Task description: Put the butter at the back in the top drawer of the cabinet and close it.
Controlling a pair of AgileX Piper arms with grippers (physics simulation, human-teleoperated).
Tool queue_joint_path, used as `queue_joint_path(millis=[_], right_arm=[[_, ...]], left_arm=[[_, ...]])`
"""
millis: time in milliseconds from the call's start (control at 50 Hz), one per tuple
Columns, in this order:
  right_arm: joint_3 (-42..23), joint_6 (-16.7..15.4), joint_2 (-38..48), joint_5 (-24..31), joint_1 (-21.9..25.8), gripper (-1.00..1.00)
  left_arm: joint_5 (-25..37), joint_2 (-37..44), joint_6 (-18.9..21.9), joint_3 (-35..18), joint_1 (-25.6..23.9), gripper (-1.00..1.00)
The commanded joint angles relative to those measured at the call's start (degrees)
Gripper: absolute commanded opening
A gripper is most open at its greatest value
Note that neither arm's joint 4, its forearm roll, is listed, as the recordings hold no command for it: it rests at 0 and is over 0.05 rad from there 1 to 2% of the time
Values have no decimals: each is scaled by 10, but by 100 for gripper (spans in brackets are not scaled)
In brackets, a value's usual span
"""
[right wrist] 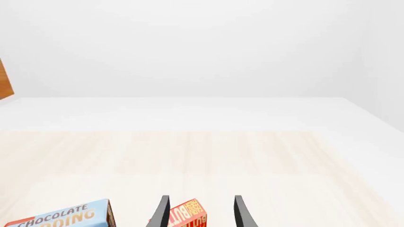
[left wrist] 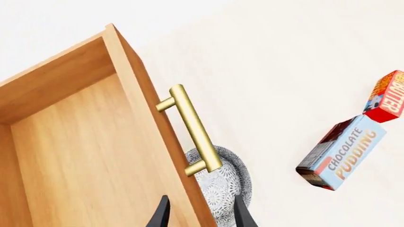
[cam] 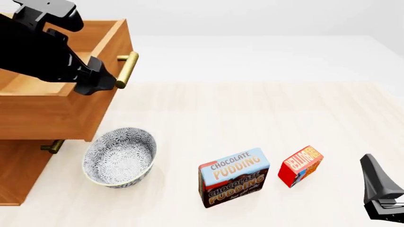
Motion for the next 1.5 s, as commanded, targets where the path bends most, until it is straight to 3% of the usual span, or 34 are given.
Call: queue_joint_path(millis=[20,400,960,1500], right_arm=[[0,0,0,0,0,100],[0,0,0,0,0,100],[0,0,0,0,0,100],[0,0,0,0,0,100]], left_arm=[[-6,9,3,-10,-22,100],[-1,9,2,-23,-39,100],[95,-92,76,-68,11,100],[102,-77,85,-126,-41,100]])
